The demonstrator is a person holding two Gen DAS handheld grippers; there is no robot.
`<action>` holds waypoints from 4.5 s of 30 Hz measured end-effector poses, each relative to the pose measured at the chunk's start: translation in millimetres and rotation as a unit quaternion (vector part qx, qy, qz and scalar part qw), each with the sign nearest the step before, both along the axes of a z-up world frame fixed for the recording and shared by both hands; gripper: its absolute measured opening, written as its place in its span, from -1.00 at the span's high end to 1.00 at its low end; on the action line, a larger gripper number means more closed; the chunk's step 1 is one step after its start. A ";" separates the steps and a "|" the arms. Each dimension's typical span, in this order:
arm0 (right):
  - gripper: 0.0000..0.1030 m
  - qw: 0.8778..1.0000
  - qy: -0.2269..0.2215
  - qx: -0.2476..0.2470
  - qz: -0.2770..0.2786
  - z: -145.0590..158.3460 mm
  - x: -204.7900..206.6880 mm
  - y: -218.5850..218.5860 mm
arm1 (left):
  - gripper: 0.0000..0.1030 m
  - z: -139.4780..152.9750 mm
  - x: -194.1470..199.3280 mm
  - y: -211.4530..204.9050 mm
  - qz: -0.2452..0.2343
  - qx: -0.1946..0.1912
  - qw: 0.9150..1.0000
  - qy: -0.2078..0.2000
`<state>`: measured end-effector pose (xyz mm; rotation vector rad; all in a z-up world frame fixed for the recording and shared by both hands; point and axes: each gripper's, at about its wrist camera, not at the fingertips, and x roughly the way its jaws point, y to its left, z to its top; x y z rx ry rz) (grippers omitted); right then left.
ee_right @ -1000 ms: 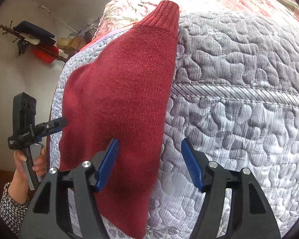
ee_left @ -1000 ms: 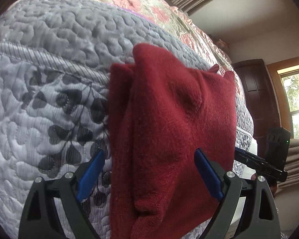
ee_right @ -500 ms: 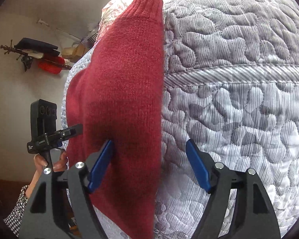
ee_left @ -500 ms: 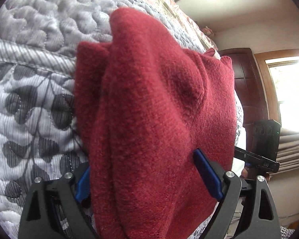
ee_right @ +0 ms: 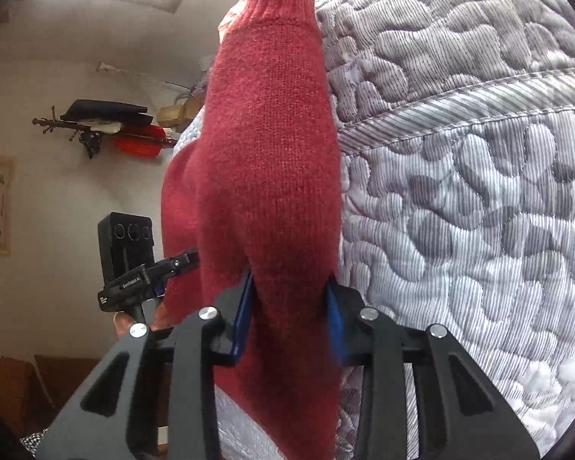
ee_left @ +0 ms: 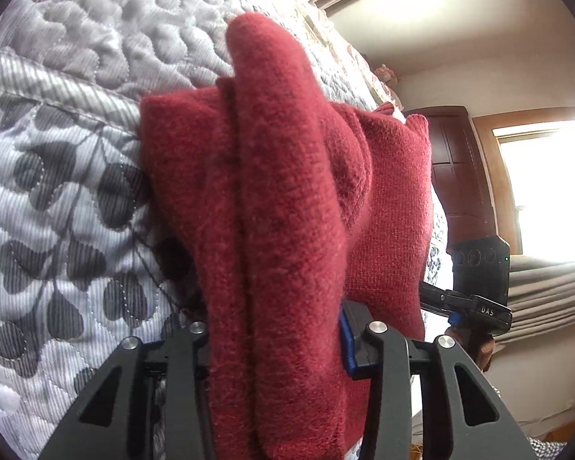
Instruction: Fold small clothes
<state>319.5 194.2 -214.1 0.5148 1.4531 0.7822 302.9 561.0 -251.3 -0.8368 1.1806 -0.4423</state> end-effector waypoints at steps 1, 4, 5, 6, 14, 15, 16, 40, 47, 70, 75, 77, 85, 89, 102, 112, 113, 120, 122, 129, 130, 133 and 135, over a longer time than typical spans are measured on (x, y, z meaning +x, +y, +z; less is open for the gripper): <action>0.42 1.000 -0.006 0.003 -0.002 7.4 -3.4 -0.8 | 0.22 3.3 -5.3 0.8 0.000 -0.003 1.000 -0.004; 0.43 1.000 -0.028 -0.003 0.010 31.1 -17.4 -2.4 | 0.23 18.1 -20.6 -2.7 -0.013 -0.018 1.000 -0.018; 0.44 0.999 -0.033 -0.008 0.012 38.1 -22.7 -4.6 | 0.23 23.0 -24.8 -6.9 -0.020 -0.019 0.999 -0.023; 0.44 0.999 -0.038 -0.011 0.012 45.9 -29.3 -9.2 | 0.23 27.7 -28.6 -11.5 -0.024 -0.021 0.999 -0.025; 0.43 0.998 -0.065 -0.016 -0.013 106.2 -72.9 -84.2 | 0.23 66.7 -62.5 -76.5 -0.051 -0.069 0.995 -0.058; 0.43 0.997 -0.070 -0.021 -0.015 112.6 -76.6 -97.5 | 0.23 71.7 -64.7 -88.2 -0.056 -0.071 0.994 -0.062; 0.43 0.997 -0.072 -0.023 -0.018 117.1 -79.7 -109.3 | 0.23 75.2 -67.0 -99.6 -0.060 -0.074 0.993 -0.065; 0.24 0.994 -0.056 -0.087 -0.015 41.1 -74.6 -257.3 | -0.30 54.1 -111.0 -233.1 -0.007 0.155 0.987 -0.038; -0.24 0.996 -0.038 -0.053 0.055 23.9 -128.1 -217.5 | -0.58 66.4 -192.4 -239.1 0.002 0.181 0.983 -0.031; 0.24 0.991 -0.024 -0.128 0.035 3.6 -164.7 -190.6 | -0.50 33.1 -230.0 -263.0 -0.019 0.239 0.971 -0.002; -0.18 0.977 -0.079 -0.193 0.037 35.1 -182.9 -181.8 | -0.66 51.8 -232.6 -283.5 -0.009 0.281 0.960 -0.002; -0.24 0.972 -0.096 -0.210 0.038 41.4 -192.3 -176.1 | -0.78 59.2 -240.7 -284.8 0.000 0.297 0.955 -0.002; -0.55 0.956 -0.116 -0.269 0.026 43.8 -229.2 -189.4 | -0.85 71.2 -268.5 -298.6 0.010 0.347 0.937 0.035; -0.67 0.949 -0.128 -0.289 0.022 52.1 -242.9 -197.1 | -0.87 77.4 -280.9 -303.6 0.009 0.359 0.933 0.041; -0.78 0.948 -0.159 -0.276 0.005 124.3 -277.6 -181.4 | -0.92 139.0 -307.5 -323.6 0.020 0.374 0.927 0.029; -0.78 0.940 -0.187 -0.283 -0.017 167.4 -291.4 -182.9 | -0.92 200.3 -322.5 -321.7 0.044 0.395 0.917 -0.008; -0.78 0.940 -0.190 -0.284 -0.018 169.7 -292.5 -183.1 | -0.92 205.3 -324.4 -322.2 0.045 0.397 0.917 -0.011; -0.78 0.937 -0.196 -0.287 -0.025 181.9 -297.3 -180.3 | -0.92 228.5 -332.5 -326.2 0.052 0.403 0.914 -0.026; -0.78 0.936 -0.198 -0.290 -0.029 184.8 -296.2 -180.6 | -0.92 231.9 -333.6 -327.0 0.054 0.407 0.911 -0.028; -0.79 0.932 -0.198 -0.302 -0.026 185.1 -294.2 -176.1 | -0.92 233.7 -333.2 -326.6 0.057 0.417 0.907 -0.028; -0.79 0.931 -0.199 -0.306 -0.024 184.4 -294.8 -174.6 | -0.92 233.0 -332.7 -326.2 0.055 0.417 0.907 -0.028; -0.79 0.926 -0.204 -0.316 -0.021 183.3 -296.5 -170.8 | -0.92 229.5 -331.7 -325.6 0.054 0.416 0.908 -0.023; -0.79 0.926 -0.202 -0.318 -0.019 181.5 -296.3 -169.9 | -0.92 227.4 -331.3 -325.5 0.052 0.415 0.908 -0.021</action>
